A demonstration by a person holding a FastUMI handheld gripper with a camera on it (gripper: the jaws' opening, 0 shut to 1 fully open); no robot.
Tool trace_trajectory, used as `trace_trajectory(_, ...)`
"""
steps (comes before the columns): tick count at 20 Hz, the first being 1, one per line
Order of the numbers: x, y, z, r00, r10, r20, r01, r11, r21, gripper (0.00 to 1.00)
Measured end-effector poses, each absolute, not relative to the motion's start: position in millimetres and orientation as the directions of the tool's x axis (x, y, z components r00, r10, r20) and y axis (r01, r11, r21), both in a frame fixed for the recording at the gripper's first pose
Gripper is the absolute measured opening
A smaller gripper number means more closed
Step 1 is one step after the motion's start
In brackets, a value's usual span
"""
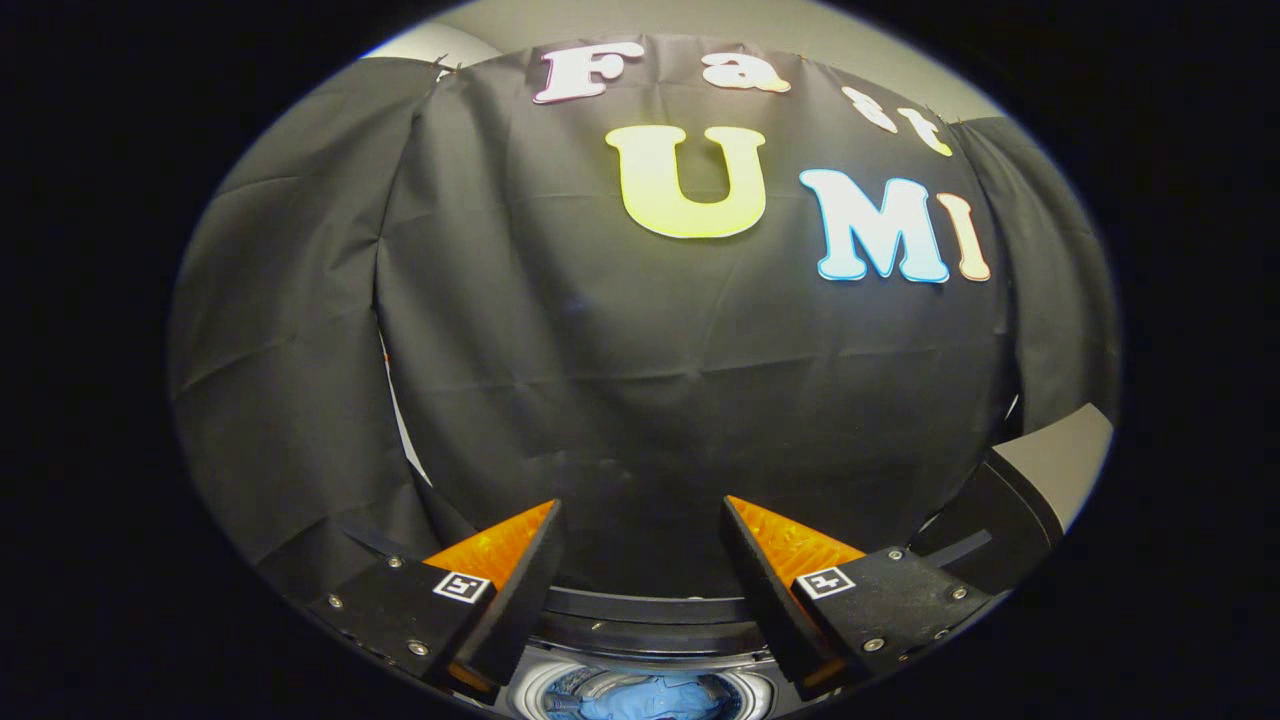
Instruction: Put the clothes into the washing machine and then close the washing machine lid.
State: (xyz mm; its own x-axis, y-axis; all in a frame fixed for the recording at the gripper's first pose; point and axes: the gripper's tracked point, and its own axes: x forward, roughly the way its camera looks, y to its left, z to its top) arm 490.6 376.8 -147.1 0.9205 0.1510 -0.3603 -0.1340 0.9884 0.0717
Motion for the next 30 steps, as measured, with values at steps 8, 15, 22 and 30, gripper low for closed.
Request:
trace_trajectory(8, 462.0, 378.4, -146.7, 0.935, 0.151, -0.322, -0.138, 0.988, 0.062, 0.95)
trace_trajectory(15, 440.7, 378.8, -146.8, 0.949, 0.163, -0.270, -0.154, 0.987, 0.056, 0.96)
trace_trajectory(22, 414.2, 380.0, -153.8, 0.950, 0.182, -0.252, -0.173, 0.983, 0.056, 0.95)
trace_trajectory(30, 371.2, 381.4, -176.9, 0.945, 0.199, -0.258, -0.187, 0.980, 0.070, 0.94)
